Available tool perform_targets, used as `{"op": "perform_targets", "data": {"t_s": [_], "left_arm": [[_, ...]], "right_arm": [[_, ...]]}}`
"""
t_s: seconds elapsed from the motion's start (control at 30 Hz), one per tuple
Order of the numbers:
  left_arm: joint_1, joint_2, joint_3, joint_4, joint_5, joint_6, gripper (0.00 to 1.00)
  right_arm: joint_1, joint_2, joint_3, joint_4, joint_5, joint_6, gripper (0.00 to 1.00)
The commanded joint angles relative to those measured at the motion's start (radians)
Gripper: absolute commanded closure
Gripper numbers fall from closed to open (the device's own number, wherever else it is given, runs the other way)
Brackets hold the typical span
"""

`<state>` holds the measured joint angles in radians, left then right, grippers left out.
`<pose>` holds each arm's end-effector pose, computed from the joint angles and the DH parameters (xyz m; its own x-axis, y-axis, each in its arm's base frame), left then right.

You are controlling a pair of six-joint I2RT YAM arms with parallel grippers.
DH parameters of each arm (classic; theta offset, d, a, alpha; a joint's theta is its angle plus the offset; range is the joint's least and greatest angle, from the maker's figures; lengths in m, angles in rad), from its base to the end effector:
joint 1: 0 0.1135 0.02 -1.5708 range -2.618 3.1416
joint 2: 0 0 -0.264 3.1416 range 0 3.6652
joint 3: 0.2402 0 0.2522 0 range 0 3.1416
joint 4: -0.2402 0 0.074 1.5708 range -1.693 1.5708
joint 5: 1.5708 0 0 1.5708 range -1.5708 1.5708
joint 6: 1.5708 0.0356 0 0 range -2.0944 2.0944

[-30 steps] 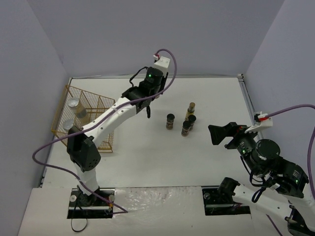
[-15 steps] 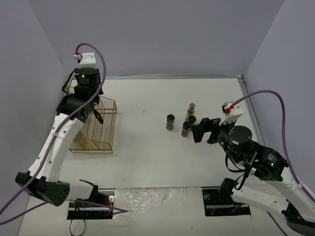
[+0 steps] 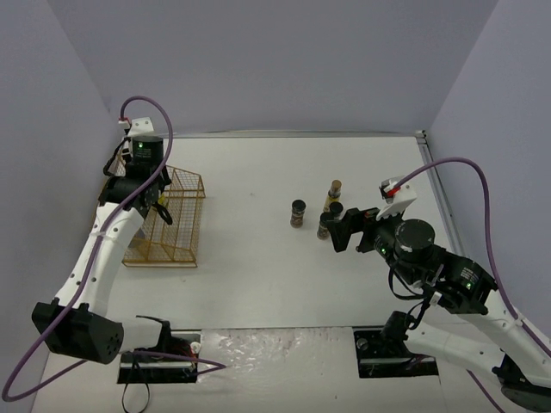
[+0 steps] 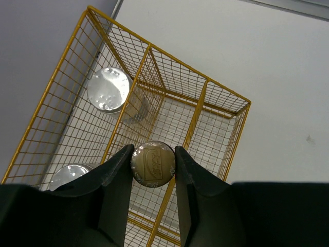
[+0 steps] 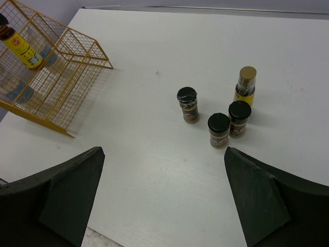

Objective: Organize the condiment bottles

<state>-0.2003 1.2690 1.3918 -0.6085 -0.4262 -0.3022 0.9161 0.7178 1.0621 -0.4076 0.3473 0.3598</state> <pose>0.2689 -0.0396 0.4054 -0.3840 -0.1985 -0.9017 -0.3052 0.9490 -0.0790 0.0941 0.1027 0.4195 -0.2258 0.2495 -0.9417 -0.4910 0.8058 0.3312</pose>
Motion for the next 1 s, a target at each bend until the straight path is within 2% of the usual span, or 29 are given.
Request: {"op": "perform_targets", "data": {"t_s": [0.0,0.47,0.97], "left_arm": [[0.002,-0.019,0.000,0.174,-0.011,-0.056,1.00],[0.066,0.027,-0.140,0.358,-0.010,-0.157,1.00],[0.093,0.078,-0.237,0.501,-0.039,-0.169,1.00]], "right_arm": [[0.001,-0.021,-0.017,0.072,-0.006,0.010,0.00],[0.000,-0.032,-0.043,0.072,-0.003,0.025,0.00],[0.000,-0.014,-0.059,0.072,0.006,0.015,0.00]]}}
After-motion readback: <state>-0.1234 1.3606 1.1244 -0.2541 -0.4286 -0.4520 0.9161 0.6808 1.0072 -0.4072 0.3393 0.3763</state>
